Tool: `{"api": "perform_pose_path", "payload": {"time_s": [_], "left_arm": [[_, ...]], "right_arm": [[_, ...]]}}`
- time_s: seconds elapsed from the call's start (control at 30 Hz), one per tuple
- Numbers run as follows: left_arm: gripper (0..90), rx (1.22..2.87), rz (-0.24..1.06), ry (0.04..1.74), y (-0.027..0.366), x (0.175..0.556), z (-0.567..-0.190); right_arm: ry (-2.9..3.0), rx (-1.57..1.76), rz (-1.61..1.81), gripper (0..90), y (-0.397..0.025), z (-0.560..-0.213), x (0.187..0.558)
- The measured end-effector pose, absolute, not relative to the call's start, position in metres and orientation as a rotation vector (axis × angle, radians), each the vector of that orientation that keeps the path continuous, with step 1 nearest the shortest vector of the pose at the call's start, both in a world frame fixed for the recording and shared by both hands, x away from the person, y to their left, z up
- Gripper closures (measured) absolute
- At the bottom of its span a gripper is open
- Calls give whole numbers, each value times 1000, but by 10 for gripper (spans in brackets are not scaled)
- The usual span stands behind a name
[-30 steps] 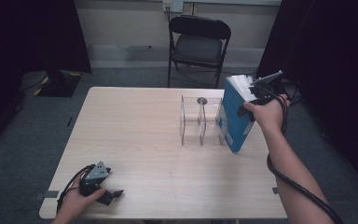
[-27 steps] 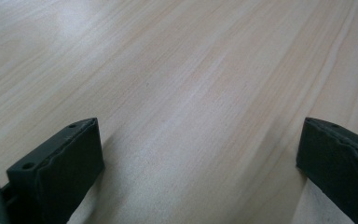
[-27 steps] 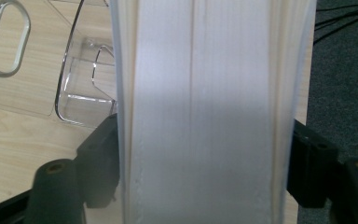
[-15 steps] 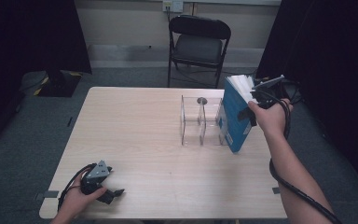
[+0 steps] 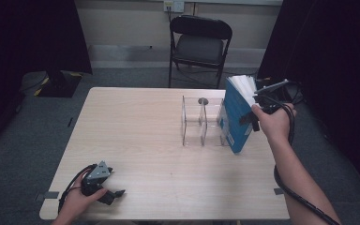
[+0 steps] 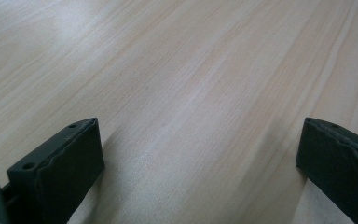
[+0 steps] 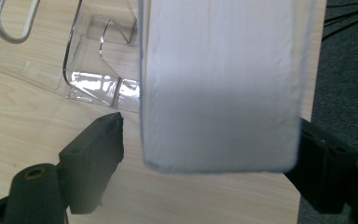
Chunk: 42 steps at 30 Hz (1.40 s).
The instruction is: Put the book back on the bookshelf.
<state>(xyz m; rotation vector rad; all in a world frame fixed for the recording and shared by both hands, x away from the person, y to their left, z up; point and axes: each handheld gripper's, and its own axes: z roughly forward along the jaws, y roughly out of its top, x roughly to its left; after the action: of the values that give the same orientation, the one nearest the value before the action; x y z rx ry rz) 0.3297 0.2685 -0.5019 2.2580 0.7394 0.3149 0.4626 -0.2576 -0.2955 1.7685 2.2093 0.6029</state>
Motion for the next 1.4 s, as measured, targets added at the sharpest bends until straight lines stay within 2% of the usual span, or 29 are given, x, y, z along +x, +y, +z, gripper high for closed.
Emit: {"api": "perform_pose_path", "payload": {"time_s": [1.0, 1.4], "left_arm": [[0, 2251, 322, 742, 268, 330, -502], [0, 2251, 323, 742, 268, 330, -503]], "right_arm": [[2271, 1675, 608, 170, -245, -299, 436], [2283, 1632, 654, 196, -238, -306, 425]]}}
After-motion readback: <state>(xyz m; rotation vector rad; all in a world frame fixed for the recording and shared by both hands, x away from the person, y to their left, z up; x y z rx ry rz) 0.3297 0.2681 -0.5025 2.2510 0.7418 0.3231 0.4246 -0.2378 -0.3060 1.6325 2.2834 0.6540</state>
